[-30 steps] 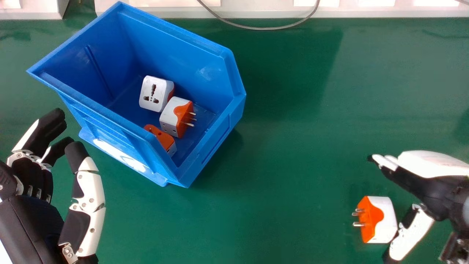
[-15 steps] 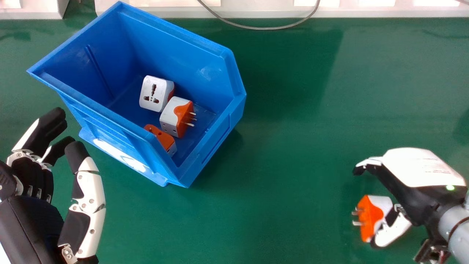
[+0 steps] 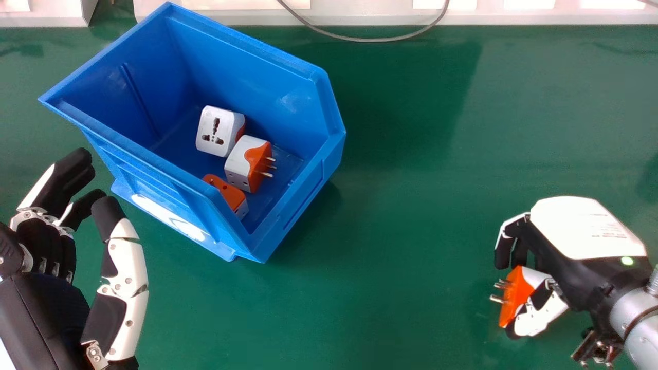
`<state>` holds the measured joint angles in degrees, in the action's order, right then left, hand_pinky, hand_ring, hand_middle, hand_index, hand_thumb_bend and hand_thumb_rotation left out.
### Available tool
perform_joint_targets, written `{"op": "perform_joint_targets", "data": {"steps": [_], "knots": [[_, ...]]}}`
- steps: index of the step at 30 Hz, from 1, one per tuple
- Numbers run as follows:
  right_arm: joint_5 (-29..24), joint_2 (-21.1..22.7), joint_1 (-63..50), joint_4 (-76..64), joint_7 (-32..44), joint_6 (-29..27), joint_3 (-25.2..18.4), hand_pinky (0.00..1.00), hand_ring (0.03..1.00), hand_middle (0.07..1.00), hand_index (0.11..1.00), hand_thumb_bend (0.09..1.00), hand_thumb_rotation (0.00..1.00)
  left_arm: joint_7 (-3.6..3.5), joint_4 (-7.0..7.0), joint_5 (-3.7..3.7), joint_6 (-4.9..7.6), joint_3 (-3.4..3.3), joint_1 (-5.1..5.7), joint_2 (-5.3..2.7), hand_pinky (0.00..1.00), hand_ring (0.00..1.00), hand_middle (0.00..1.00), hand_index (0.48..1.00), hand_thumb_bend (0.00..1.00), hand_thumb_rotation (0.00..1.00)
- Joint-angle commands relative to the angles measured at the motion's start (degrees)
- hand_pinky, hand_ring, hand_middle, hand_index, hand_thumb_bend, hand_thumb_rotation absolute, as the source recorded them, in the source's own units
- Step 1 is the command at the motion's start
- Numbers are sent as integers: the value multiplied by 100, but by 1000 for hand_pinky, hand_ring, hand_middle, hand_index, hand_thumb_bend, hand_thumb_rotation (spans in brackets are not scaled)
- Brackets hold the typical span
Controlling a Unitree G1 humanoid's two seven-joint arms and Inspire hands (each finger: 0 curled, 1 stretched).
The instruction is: Pick all objects and put in blue box
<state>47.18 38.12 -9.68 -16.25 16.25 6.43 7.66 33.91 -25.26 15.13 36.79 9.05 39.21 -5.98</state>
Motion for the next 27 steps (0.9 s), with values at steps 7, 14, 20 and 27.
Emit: {"op": "perform_joint_targets", "data": {"steps": [7,14,20,27], "knots": [[-229,-110,-26,-173,-298,-150,-286,279,391,468,514,516,0,8,-172,21,45,143,121,-454,682,737,726,741,238,0],[-247,-249,-114,-518,-485,-133,-514,261,394,485,510,515,0,13,-134,1,61,117,73,-445,679,735,723,741,240,0],[-418,-516,-184,-967,-566,-139,-805,232,410,513,485,513,0,15,-123,17,3,110,19,-462,678,735,726,744,236,0],[-644,-701,-76,-1038,-913,-521,-973,278,404,510,501,516,0,31,-80,32,20,76,-19,-452,676,735,725,741,239,0]]}}
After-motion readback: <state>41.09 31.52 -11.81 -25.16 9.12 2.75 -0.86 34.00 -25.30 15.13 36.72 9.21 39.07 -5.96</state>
